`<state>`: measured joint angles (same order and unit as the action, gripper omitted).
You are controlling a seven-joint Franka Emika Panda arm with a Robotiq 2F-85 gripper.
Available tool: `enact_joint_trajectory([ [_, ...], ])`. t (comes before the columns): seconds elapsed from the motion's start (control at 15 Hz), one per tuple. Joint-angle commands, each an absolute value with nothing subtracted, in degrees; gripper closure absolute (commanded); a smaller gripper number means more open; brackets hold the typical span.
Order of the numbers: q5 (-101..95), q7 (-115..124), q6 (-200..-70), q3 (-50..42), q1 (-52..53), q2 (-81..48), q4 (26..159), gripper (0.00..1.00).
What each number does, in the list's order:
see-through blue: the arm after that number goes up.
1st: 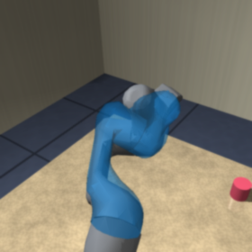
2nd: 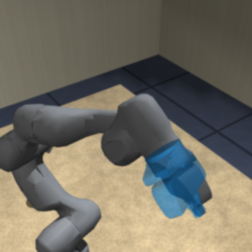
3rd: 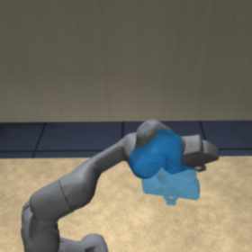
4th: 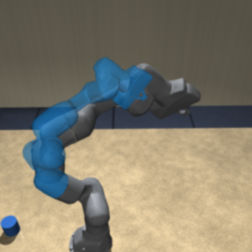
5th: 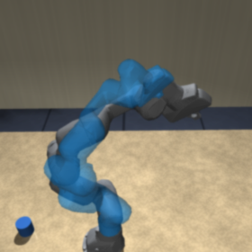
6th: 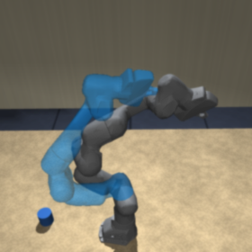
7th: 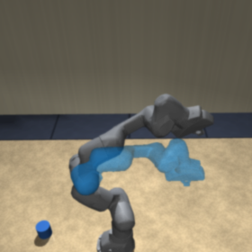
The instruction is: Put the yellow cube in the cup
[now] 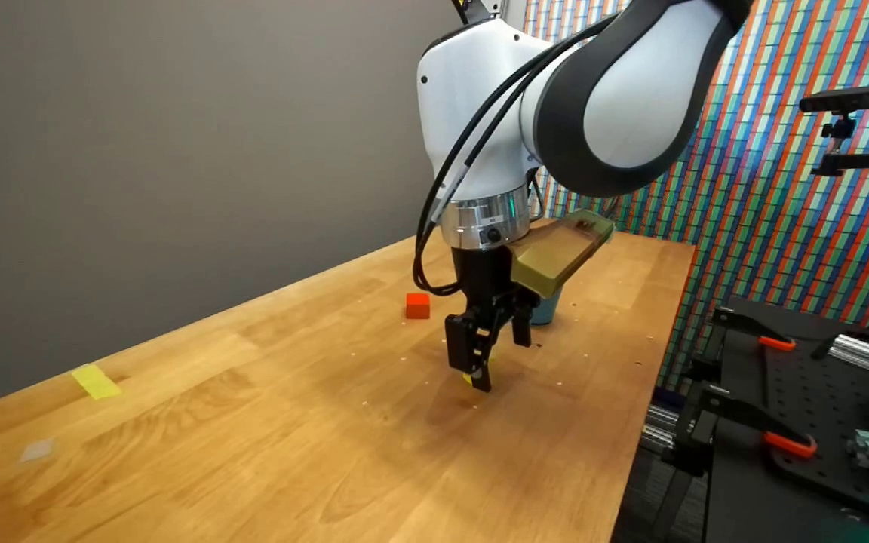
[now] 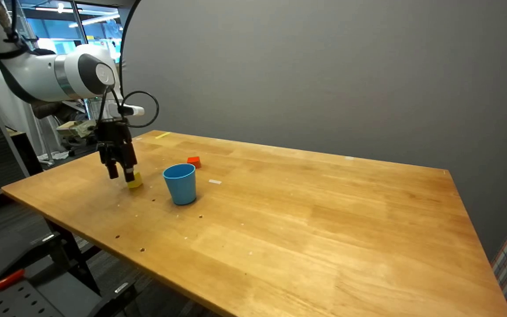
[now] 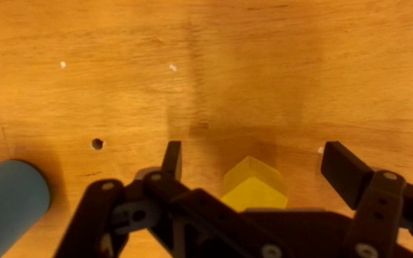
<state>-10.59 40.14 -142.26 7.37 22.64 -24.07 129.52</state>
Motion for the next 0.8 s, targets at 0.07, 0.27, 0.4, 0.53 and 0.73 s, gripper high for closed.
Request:
enact_joint_trajectory([
  [0.07,-13.23,40.70,-143.30,5.37,24.39,-25.18,127.41,0.34],
  [0.27,-16.04,41.32,-143.72,3.96,25.03,-25.69,126.96,0.58],
  [0.4,-19.61,42.20,-143.86,2.27,25.97,-26.84,125.99,0.74],
  [0.53,-21.24,41.78,-143.39,1.59,25.99,-27.94,124.96,0.88],
  [0.73,-20.78,41.40,-142.34,1.56,25.37,-27.77,123.84,0.83],
])
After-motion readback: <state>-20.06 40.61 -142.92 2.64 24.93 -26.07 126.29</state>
